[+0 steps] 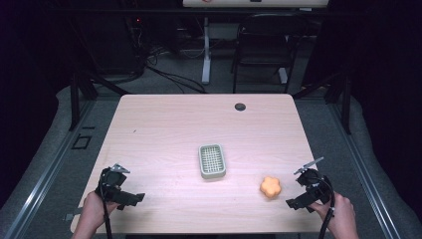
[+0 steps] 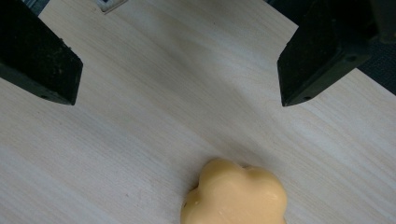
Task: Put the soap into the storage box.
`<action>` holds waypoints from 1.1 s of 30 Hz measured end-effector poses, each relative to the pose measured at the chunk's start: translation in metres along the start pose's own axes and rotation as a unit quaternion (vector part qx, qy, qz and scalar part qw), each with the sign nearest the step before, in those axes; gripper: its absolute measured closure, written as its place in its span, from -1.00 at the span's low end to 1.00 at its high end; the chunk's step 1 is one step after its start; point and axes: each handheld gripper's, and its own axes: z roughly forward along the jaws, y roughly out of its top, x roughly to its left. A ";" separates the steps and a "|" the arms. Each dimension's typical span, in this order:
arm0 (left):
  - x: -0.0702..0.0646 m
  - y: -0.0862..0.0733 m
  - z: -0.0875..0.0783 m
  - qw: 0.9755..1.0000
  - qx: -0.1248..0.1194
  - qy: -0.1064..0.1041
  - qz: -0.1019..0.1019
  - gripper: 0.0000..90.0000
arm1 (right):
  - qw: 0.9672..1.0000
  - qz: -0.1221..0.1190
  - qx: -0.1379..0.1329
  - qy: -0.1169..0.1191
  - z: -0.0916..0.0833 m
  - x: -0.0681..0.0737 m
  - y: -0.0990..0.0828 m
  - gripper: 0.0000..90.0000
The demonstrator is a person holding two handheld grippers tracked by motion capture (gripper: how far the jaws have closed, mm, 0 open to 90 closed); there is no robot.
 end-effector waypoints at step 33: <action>-0.002 0.006 0.004 1.000 -0.003 -0.003 0.007 -1.00 | 0.999 -0.047 0.017 -0.004 -0.001 0.020 0.030 -1.00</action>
